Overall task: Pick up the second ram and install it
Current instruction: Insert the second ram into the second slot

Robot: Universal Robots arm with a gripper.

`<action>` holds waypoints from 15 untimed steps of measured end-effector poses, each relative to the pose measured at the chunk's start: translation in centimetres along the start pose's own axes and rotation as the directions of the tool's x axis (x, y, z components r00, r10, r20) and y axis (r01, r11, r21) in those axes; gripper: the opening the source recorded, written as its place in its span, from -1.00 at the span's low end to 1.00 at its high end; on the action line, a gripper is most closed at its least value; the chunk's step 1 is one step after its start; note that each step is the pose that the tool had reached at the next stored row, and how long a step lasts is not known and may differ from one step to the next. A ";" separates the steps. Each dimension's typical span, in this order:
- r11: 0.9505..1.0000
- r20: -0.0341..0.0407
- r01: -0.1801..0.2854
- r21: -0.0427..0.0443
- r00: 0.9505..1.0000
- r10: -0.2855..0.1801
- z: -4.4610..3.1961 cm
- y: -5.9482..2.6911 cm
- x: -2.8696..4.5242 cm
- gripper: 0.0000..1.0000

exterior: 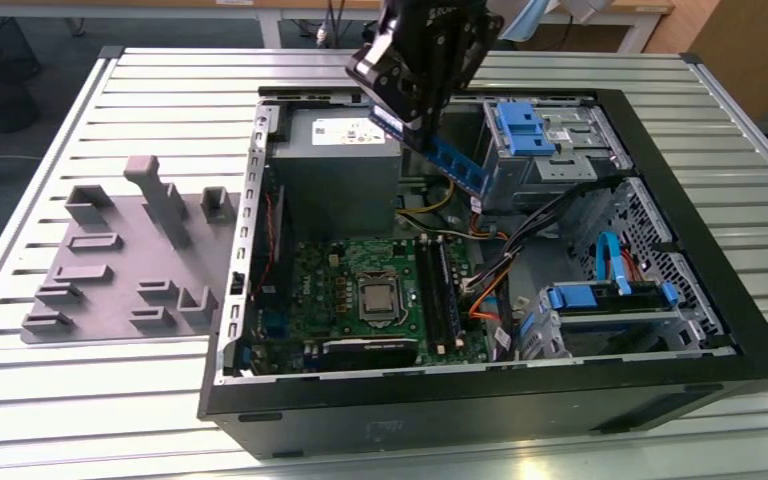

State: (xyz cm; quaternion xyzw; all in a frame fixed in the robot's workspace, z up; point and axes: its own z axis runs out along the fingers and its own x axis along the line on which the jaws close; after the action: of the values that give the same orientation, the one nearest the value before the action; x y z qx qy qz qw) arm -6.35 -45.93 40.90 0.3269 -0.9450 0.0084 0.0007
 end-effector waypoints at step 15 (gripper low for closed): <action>0.997 -0.001 -0.080 0.000 0.997 0.080 0.01 0.00 0.00 -0.73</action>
State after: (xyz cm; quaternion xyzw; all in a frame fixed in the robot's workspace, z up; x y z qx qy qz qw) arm -6.35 -45.93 40.89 0.2890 -0.9573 0.0084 0.0010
